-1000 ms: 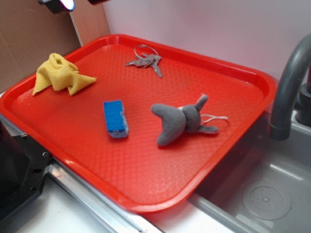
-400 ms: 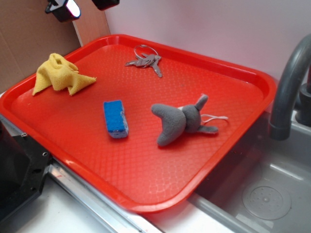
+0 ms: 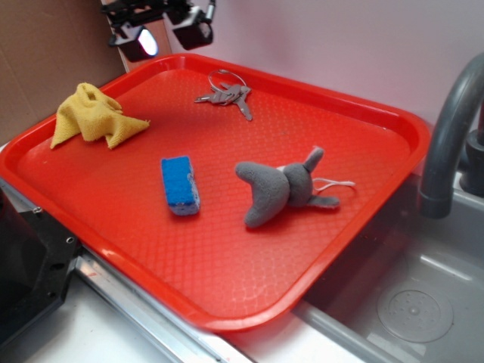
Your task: Grab the silver keys.
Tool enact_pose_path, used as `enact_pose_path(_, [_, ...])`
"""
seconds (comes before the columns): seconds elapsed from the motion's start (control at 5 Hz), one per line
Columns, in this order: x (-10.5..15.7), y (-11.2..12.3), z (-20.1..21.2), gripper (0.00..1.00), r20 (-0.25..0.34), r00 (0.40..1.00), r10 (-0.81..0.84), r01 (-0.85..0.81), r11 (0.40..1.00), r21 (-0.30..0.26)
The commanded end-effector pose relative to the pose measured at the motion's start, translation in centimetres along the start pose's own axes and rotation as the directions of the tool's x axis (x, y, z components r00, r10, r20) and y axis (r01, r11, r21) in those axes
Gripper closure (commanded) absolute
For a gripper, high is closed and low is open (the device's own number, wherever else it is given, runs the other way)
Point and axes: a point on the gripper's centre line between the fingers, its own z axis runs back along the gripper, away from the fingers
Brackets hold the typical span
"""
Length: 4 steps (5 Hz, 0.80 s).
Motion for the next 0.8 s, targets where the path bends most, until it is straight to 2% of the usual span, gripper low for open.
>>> enact_pose_path(0.0, [3.6,-0.5,-3.6,0.0,0.03,1.0,0.006,-0.007,0.999,0.046])
enact_pose_path(0.4, [4.0,-0.6,-6.1,0.0,-0.04,0.999,0.029,-0.027,0.998,0.052])
enact_pose_path(0.6, [3.7,-0.9,-6.0,1.0,-0.042,0.998,0.043,-0.04,0.997,0.061])
